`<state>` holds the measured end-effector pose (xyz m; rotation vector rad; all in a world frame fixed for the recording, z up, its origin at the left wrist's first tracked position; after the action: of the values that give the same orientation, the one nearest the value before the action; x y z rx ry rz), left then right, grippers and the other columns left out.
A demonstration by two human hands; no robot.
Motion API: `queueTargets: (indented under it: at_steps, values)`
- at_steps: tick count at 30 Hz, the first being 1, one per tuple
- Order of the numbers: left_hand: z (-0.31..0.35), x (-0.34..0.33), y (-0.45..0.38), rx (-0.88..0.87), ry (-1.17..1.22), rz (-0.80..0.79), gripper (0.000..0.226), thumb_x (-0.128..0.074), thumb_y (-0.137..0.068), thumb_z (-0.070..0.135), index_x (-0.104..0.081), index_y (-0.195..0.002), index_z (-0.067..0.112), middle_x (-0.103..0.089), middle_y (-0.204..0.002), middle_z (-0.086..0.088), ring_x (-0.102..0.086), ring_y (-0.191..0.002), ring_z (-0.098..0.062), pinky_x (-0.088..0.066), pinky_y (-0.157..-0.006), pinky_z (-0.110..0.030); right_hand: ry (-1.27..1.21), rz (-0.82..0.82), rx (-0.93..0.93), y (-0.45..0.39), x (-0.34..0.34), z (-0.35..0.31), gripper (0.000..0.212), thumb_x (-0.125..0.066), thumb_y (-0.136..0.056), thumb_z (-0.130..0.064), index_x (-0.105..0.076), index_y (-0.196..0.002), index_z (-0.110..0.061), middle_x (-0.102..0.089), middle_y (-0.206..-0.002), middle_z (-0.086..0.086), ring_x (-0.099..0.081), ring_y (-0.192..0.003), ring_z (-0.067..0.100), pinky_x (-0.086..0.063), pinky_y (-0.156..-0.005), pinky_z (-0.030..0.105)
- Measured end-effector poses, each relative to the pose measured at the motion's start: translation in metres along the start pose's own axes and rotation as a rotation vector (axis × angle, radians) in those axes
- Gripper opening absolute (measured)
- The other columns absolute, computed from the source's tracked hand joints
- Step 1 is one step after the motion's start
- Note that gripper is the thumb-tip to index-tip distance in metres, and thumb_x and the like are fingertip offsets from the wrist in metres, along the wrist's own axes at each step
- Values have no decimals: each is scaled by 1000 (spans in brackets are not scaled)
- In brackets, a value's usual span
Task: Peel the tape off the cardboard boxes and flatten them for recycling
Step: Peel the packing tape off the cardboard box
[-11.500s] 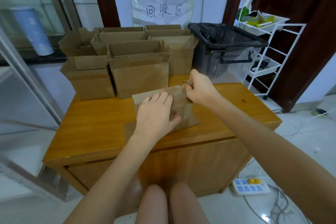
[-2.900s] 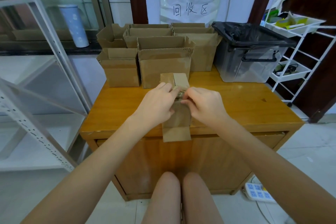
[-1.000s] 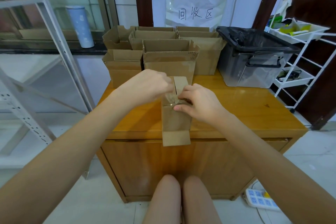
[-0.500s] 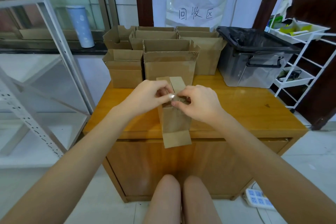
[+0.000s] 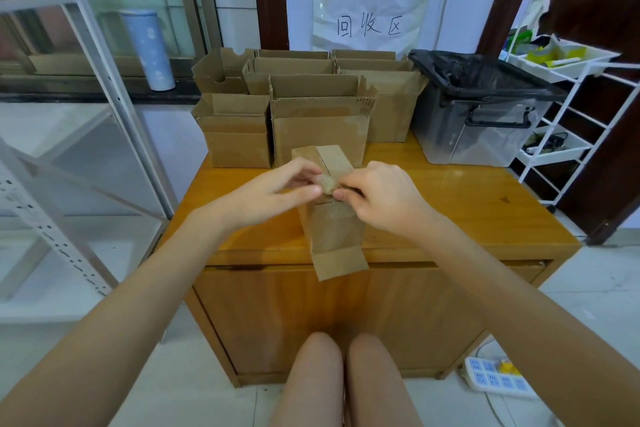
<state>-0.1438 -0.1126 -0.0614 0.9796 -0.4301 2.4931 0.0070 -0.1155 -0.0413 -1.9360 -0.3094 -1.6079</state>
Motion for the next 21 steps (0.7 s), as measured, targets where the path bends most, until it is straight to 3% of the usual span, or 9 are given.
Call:
queueTargets:
  at_steps: [3,7,10,13,17,19,21]
  values:
    - [5,-9,0,-113,-327,138,46,-62,-89,39,-47,-130,23,-53,-128,10,-49,-117,-1,-43,-100,-22,-39,20,-10,4,3,4,26,-45,-99,-35,-54,-76,-24,-44,-60,-11,-46,-75,16,-29,-60,30]
    - [4,-14,3,-146,-395,232,48,-64,-88,39,-52,-129,19,-57,-125,5,-51,-116,-7,-42,-97,-23,-144,113,-39,9,4,9,23,-53,-96,-26,-68,-83,-16,-36,-56,-15,-44,-72,17,-26,-54,28]
    - [7,-16,3,-182,-427,246,44,-64,-87,39,-57,-124,17,-59,-123,4,-51,-116,-8,-42,-98,-24,-288,238,-92,15,5,17,16,-58,-93,-16,-73,-90,-10,-37,-60,-19,-43,-69,15,-33,-61,30]
    - [10,-19,3,-211,-450,252,40,-64,-87,39,-61,-119,15,-61,-121,2,-53,-115,-12,-45,-98,-29,-342,314,-136,19,-1,25,12,-61,-90,-9,-72,-89,-6,-46,-63,-9,-45,-68,15,-41,-63,33]
    - [14,-20,4,-214,-480,256,42,-61,-89,39,-61,-123,15,-60,-120,1,-54,-113,-15,-47,-95,-33,-491,400,-43,29,-10,34,19,-60,-86,6,-71,-96,-5,-63,-90,5,-56,-87,12,-48,-75,18]
    - [15,-21,4,-206,-498,246,43,-61,-90,38,-60,-126,16,-59,-121,1,-54,-114,-15,-47,-95,-34,-550,389,2,33,-13,38,24,-55,-86,11,-70,-100,-2,-64,-105,6,-58,-104,12,-48,-88,17]
    - [16,-21,3,-201,-502,240,42,-61,-90,38,-61,-125,16,-59,-121,1,-54,-114,-14,-48,-95,-34,-640,366,3,35,-13,43,24,-54,-89,10,-69,-104,-2,-65,-110,6,-59,-110,13,-48,-92,19]
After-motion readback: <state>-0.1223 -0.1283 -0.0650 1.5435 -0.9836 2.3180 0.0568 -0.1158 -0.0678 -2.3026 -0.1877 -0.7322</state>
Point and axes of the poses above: each hand's wrist, its own y-axis away from the middle knuckle, its own x-axis out of the back of the hand, z = x × y, the point moved 6 cm from there along -y, towards the middle knuckle
